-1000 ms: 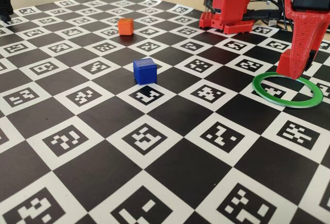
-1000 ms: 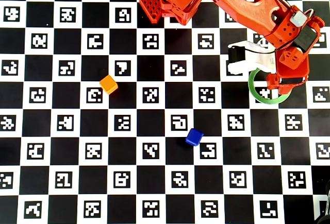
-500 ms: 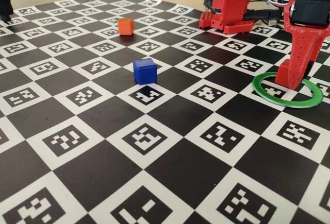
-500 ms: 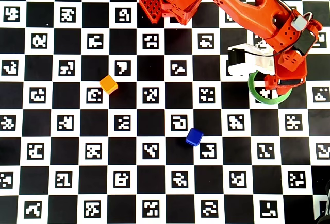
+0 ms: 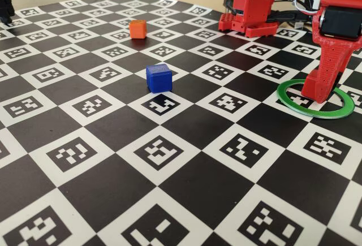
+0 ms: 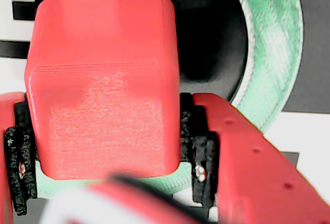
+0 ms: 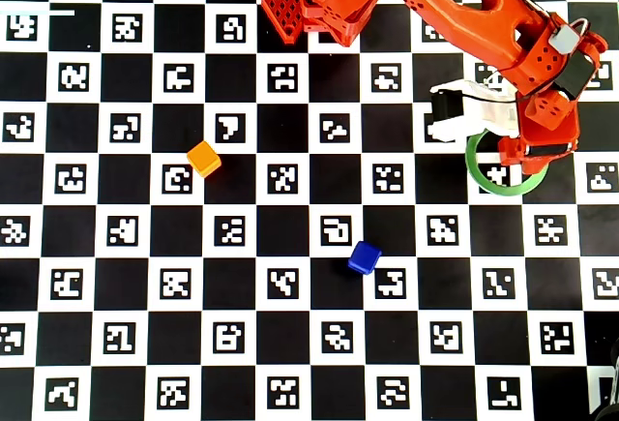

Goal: Grab the red cube then put it in the green circle then put the blue cube on top and finally the orange cube on top

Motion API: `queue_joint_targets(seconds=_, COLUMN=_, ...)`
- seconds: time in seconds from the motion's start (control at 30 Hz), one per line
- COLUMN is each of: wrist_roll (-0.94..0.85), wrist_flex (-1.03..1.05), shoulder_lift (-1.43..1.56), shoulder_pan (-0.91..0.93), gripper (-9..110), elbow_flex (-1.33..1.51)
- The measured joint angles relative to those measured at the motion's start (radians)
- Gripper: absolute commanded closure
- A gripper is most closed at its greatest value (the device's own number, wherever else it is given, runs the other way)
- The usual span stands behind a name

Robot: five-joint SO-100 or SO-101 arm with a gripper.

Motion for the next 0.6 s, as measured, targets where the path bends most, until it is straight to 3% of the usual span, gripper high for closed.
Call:
queue_joint_targets(seconds=0.13, wrist_roll=0.000, wrist_flex=0.000, shoulder_lift=0.000, shoulder_pan=0.000, gripper=97, elbow_flex=0.000)
queue_joint_targets(seconds=0.6, wrist_roll=0.006, wrist_flex=0.000, shoulder_lift=0.000, shoulder_pan=-0.011, gripper=68, elbow_flex=0.000)
